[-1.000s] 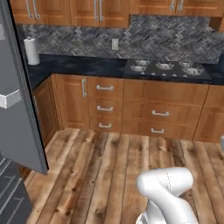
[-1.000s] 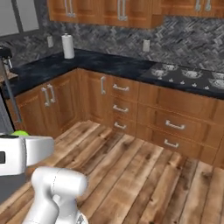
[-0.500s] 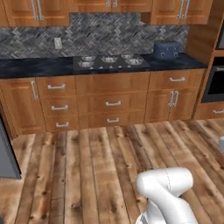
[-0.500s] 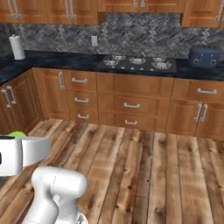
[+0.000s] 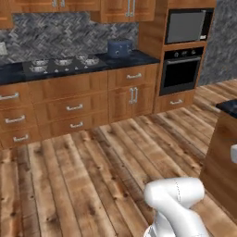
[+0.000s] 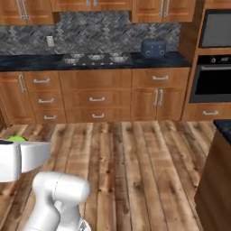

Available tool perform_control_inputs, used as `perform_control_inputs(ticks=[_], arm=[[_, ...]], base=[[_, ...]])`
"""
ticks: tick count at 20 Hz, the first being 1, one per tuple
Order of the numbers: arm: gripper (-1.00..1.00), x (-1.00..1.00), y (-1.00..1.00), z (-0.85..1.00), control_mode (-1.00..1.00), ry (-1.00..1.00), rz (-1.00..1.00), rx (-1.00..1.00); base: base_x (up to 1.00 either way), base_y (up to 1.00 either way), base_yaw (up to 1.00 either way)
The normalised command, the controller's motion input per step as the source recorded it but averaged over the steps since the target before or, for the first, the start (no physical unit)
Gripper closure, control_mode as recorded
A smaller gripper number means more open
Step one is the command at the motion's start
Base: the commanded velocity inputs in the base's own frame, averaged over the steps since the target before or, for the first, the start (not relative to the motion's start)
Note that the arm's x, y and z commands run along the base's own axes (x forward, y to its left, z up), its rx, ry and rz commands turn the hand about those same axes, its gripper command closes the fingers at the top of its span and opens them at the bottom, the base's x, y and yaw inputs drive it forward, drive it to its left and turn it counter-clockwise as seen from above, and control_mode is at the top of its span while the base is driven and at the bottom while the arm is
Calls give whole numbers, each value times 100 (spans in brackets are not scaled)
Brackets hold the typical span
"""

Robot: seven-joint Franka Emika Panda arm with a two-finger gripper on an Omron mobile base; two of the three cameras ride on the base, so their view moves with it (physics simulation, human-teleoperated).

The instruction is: Retrieve the mango and kiwi from the fridge and place them into the bowl on the dining table.

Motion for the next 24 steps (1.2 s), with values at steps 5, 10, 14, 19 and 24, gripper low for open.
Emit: perform_control_inputs(ticks=[5, 10, 14, 19, 24], arm=[[100, 0, 0, 0, 100, 0, 0, 0], [100, 0, 0, 0, 100, 0, 0, 0], [100, 0, 0, 0, 100, 0, 0, 0], [100, 0, 0, 0, 100, 0, 0, 0], [100, 0, 0, 0, 100, 0, 0, 0]], base=[[-40, -38, -45], [-5, -68, -30], [0, -89, -24], [-2, -100, -20], [-57, -88, -16]])
